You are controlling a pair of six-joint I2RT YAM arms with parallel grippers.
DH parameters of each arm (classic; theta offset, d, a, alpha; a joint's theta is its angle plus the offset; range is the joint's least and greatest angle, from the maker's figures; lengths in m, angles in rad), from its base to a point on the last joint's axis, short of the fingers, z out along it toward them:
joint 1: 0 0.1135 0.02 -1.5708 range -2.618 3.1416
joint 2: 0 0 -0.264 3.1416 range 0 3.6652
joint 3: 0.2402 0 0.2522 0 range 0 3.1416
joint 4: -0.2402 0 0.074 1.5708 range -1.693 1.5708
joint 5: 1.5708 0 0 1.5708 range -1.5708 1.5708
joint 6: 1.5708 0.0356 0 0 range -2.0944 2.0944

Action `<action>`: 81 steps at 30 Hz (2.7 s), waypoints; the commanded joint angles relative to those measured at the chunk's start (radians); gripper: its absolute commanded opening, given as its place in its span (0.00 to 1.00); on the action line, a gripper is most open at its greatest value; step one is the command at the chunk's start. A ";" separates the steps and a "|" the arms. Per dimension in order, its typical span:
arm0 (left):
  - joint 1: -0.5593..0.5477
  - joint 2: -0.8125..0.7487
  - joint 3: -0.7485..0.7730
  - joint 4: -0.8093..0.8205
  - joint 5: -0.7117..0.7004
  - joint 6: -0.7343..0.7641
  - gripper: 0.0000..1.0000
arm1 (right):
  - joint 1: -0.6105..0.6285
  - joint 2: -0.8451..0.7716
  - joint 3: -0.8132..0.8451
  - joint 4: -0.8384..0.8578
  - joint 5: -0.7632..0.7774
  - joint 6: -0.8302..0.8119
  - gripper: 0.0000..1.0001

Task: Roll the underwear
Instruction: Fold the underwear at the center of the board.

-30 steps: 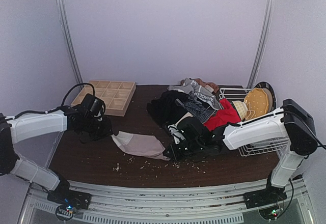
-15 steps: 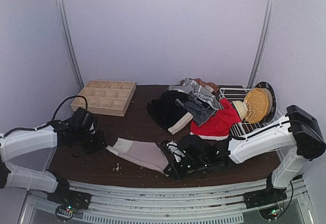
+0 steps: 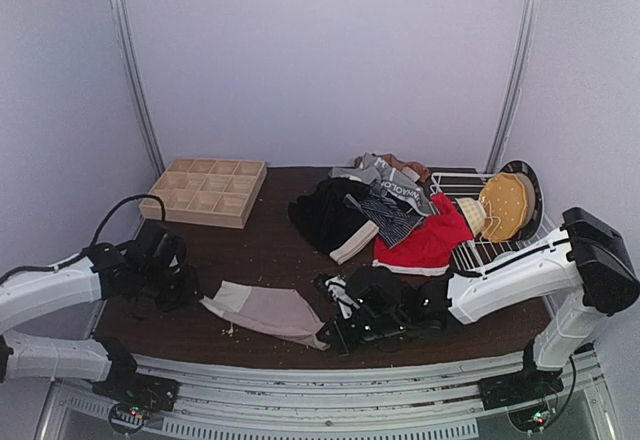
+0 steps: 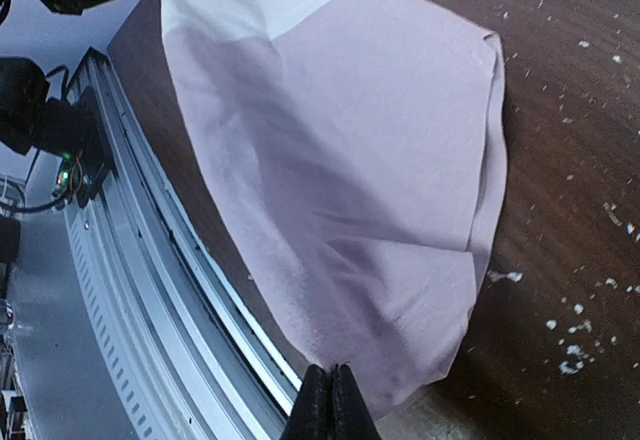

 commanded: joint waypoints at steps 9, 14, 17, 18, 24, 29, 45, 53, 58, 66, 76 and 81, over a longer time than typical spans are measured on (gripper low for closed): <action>0.052 0.187 0.132 0.047 -0.035 0.044 0.00 | -0.140 0.050 0.079 0.032 -0.109 0.003 0.00; 0.077 0.227 0.139 0.065 -0.040 0.040 0.00 | -0.193 0.080 0.083 0.063 -0.131 0.016 0.00; 0.087 0.264 0.149 0.080 -0.037 0.041 0.00 | -0.215 0.110 0.089 0.076 -0.144 0.017 0.00; 0.089 0.276 0.157 0.084 -0.037 0.042 0.00 | -0.221 0.119 0.091 0.080 -0.148 0.018 0.00; 0.099 0.340 0.197 0.106 -0.040 0.049 0.00 | -0.249 0.166 0.089 0.117 -0.169 0.032 0.00; 0.103 0.386 0.235 0.106 -0.047 0.061 0.00 | -0.262 0.190 0.095 0.132 -0.183 0.035 0.00; 0.124 0.548 0.307 0.139 -0.058 0.085 0.00 | -0.295 0.259 0.098 0.169 -0.214 0.056 0.00; 0.140 0.583 0.311 0.145 -0.062 0.104 0.00 | -0.311 0.277 0.099 0.160 -0.206 0.060 0.00; 0.144 0.609 0.304 0.157 -0.057 0.109 0.07 | -0.313 0.280 0.119 0.133 -0.205 0.050 0.00; 0.143 0.558 0.302 0.137 -0.069 0.135 0.34 | -0.312 0.226 0.130 0.089 -0.191 0.032 0.18; 0.138 0.379 0.267 0.052 -0.101 0.172 0.65 | -0.312 0.105 0.141 -0.019 -0.138 -0.021 0.33; 0.068 0.285 0.278 0.006 -0.147 0.209 0.67 | -0.296 0.053 0.160 -0.087 -0.124 -0.056 0.43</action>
